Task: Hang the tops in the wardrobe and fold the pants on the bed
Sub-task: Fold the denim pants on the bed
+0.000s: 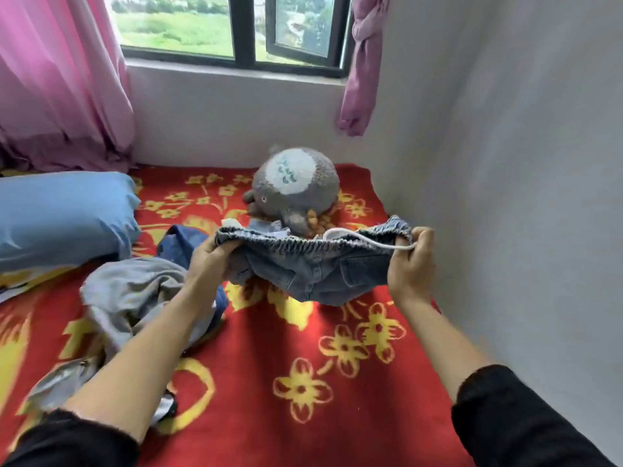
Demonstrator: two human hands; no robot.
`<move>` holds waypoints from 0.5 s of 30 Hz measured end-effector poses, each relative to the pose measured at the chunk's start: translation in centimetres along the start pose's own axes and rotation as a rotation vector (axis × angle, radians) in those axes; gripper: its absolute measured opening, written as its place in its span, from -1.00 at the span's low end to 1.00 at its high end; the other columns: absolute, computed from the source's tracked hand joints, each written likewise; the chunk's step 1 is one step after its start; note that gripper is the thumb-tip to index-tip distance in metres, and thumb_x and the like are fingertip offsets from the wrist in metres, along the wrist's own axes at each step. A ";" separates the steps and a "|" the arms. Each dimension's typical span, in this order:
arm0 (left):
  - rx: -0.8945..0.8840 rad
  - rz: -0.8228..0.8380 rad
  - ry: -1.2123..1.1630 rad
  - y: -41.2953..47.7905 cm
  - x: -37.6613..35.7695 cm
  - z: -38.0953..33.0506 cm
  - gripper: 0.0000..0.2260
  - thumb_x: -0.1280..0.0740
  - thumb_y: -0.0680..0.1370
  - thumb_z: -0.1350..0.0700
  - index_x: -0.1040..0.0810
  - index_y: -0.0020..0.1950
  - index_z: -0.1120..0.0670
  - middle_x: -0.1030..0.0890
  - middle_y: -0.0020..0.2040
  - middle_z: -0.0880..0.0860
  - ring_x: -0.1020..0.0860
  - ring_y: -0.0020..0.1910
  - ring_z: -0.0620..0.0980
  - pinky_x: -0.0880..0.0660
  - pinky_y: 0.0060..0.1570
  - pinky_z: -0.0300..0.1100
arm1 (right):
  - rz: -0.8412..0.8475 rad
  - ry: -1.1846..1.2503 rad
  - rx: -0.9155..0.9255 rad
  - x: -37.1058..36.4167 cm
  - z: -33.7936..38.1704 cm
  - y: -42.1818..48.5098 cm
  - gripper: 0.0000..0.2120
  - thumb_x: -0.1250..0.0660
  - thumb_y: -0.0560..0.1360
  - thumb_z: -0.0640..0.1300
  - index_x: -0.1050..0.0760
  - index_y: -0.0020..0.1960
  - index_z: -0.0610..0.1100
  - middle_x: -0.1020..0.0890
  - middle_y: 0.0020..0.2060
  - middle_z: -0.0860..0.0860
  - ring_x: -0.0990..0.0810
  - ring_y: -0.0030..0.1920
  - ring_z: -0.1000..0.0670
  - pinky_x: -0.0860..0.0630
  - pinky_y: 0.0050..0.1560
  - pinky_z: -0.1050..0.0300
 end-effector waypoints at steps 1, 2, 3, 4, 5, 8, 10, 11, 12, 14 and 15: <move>0.132 0.033 0.028 -1.5 0.1 3.6 -0.84 -0.21 0.58 0.21 -0.51 -0.11 -0.01 -0.52 -0.14 0.09 -0.50 -0.11 0.02 -0.44 -0.16 -0.13 | 0.072 -0.056 -0.057 0.2 -2.6 -2.0 -0.91 -0.21 0.56 -0.15 -0.29 -0.05 -0.11 -0.48 -0.29 -0.01 -0.54 -0.20 -0.23 -0.18 -0.27 0.08; 0.275 0.066 0.039 -3.2 0.3 7.2 -0.85 -0.20 0.56 0.20 -0.51 -0.10 -0.01 -0.53 -0.12 0.09 -0.52 -0.11 0.04 -0.44 -0.16 -0.13 | 0.146 -0.112 -0.103 0.6 -5.0 -4.1 -0.89 -0.23 0.55 -0.18 -0.28 -0.07 -0.07 -0.52 -0.29 -0.08 -0.56 -0.17 -0.27 -0.22 -0.27 0.06; 0.410 0.080 0.034 -5.1 0.6 10.6 -0.87 -0.19 0.53 0.17 -0.50 -0.08 -0.01 -0.55 -0.09 0.09 -0.55 -0.10 0.06 -0.46 -0.13 -0.10 | 0.216 -0.168 -0.135 1.1 -7.2 -6.1 -0.86 -0.24 0.54 -0.20 -0.28 -0.08 -0.05 -0.56 -0.28 -0.16 -0.57 -0.16 -0.30 -0.24 -0.27 0.03; 0.516 0.070 0.021 -7.0 1.0 13.5 -0.88 -0.19 0.50 0.15 -0.51 -0.08 0.01 -0.55 -0.08 0.08 -0.57 -0.08 0.08 -0.48 -0.10 -0.06 | 0.282 -0.221 -0.160 1.7 -9.1 -8.0 -0.84 -0.24 0.53 -0.22 -0.28 -0.10 -0.04 -0.58 -0.26 -0.20 -0.57 -0.16 -0.32 -0.26 -0.27 0.01; 0.597 0.050 0.024 -8.8 1.6 16.0 -0.89 -0.19 0.48 0.12 -0.51 -0.08 0.04 -0.56 -0.10 0.07 -0.59 -0.09 0.10 -0.50 -0.09 -0.03 | 0.350 -0.269 -0.179 2.3 -10.7 -9.9 -0.83 -0.24 0.52 -0.23 -0.27 -0.13 -0.04 -0.59 -0.26 -0.21 -0.56 -0.17 -0.32 -0.28 -0.28 -0.01; 0.761 -0.009 0.071 -13.5 2.8 21.5 -0.81 -0.26 0.45 -0.01 -0.51 -0.16 0.11 -0.54 -0.20 0.08 -0.60 -0.19 0.11 -0.54 -0.18 -0.02 | 0.588 -0.435 -0.255 4.4 -14.8 -14.8 -0.79 -0.26 0.46 -0.19 -0.25 -0.27 -0.08 -0.56 -0.33 -0.17 -0.54 -0.17 -0.31 -0.28 -0.30 -0.02; 0.805 -0.065 0.092 -16.2 3.5 24.3 -0.75 -0.35 0.44 -0.04 -0.51 -0.22 0.15 -0.52 -0.19 0.12 -0.52 -0.25 0.08 -0.50 -0.25 -0.10 | 0.797 -0.589 -0.308 5.6 -17.2 -18.0 -0.81 -0.26 0.41 -0.12 -0.29 -0.31 -0.11 -0.53 -0.33 -0.11 -0.52 -0.17 -0.26 -0.27 -0.30 0.02; 0.785 -0.093 0.150 -17.3 4.0 25.6 -0.79 -0.41 0.42 0.02 -0.51 -0.27 0.15 -0.52 -0.15 0.13 -0.49 -0.23 0.06 -0.46 -0.27 -0.13 | 0.915 -0.659 -0.329 6.1 -18.2 -19.6 -0.85 -0.25 0.40 -0.10 -0.33 -0.30 -0.10 -0.55 -0.29 -0.10 -0.51 -0.17 -0.22 -0.29 -0.29 0.05; 0.751 -0.110 0.246 -18.5 4.5 26.7 -0.80 -0.46 0.37 0.12 -0.48 -0.36 0.12 -0.53 -0.14 0.13 -0.46 -0.22 0.04 -0.40 -0.28 -0.14 | 1.031 -0.720 -0.340 6.4 -19.2 -21.3 -0.88 -0.23 0.39 -0.08 -0.36 -0.29 -0.08 -0.58 -0.24 -0.10 -0.50 -0.17 -0.19 -0.32 -0.27 0.07; 0.711 -0.074 0.443 -20.6 5.0 29.2 -0.64 -0.48 0.28 0.29 -0.31 -0.49 0.07 -0.51 -0.16 0.11 -0.40 -0.20 -0.01 -0.29 -0.26 -0.12 | 1.211 -0.836 -0.328 6.7 -21.0 -24.4 -0.93 -0.22 0.38 -0.08 -0.39 -0.21 -0.08 -0.62 -0.11 -0.10 -0.53 -0.12 -0.15 -0.35 -0.23 0.12; 0.730 -0.041 0.488 -21.7 5.0 30.4 -0.63 -0.46 0.25 0.34 -0.28 -0.47 0.06 -0.50 -0.17 0.11 -0.39 -0.21 -0.01 -0.27 -0.27 -0.13 | 1.272 -0.895 -0.306 6.8 -21.9 -25.8 -0.92 -0.21 0.38 -0.09 -0.40 -0.16 -0.08 -0.62 -0.05 -0.10 -0.56 -0.06 -0.15 -0.36 -0.21 0.13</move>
Point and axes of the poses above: each hand's wrist, its own y-axis towards the middle knuckle, its own x-axis out of the back of the hand, z = x × y, the point moved 6 cm from there along y, towards the middle knuckle
